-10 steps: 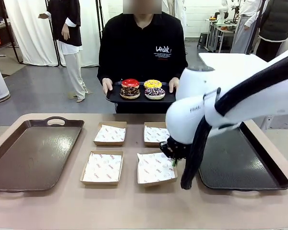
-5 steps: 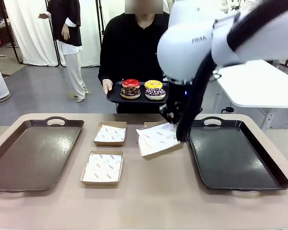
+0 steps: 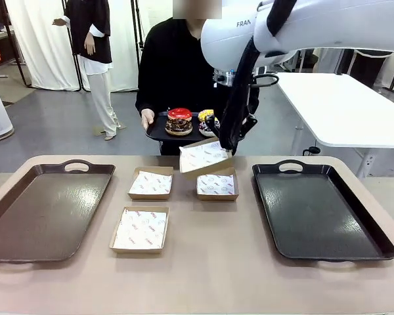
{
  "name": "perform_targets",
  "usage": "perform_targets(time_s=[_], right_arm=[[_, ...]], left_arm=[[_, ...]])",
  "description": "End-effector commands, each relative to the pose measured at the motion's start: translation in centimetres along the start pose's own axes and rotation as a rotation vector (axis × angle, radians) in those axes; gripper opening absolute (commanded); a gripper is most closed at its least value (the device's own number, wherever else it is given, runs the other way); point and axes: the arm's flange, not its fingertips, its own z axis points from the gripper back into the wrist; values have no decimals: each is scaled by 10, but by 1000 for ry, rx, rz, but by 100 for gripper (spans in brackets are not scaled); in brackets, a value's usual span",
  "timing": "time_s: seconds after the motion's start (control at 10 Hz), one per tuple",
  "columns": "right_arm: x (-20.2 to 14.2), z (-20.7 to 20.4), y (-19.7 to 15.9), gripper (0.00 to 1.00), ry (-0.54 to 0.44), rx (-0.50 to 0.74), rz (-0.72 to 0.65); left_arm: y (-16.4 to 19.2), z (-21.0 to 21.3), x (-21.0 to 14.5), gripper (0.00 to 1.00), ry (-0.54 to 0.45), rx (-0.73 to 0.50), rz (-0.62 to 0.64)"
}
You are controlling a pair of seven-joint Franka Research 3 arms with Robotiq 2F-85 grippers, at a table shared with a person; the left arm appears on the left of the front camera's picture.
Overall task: Individually package the donuts and arrange them on the tray.
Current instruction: Pick up one Paper togo box, then place the picked Paper togo box on the Handle tray while simultaneously picking up another Paper togo box from the table with the other hand.
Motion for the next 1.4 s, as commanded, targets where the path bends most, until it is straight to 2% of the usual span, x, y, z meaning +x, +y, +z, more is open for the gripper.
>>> perform_targets(time_s=[0.0, 0.3, 0.4, 1.3], right_arm=[[16, 7, 6, 0, -40, -30, -35], [19, -1, 0, 0, -74, -44, -10], [20, 7, -1, 0, -34, -3, -19], [20, 7, -1, 0, -34, -3, -19]], left_arm=[[0, 0, 0, 100, -15, -26, -16], [0, 0, 0, 100, -15, -26, -16], [0, 0, 0, 100, -15, -26, -16], [0, 0, 0, 100, -15, -26, -16]])
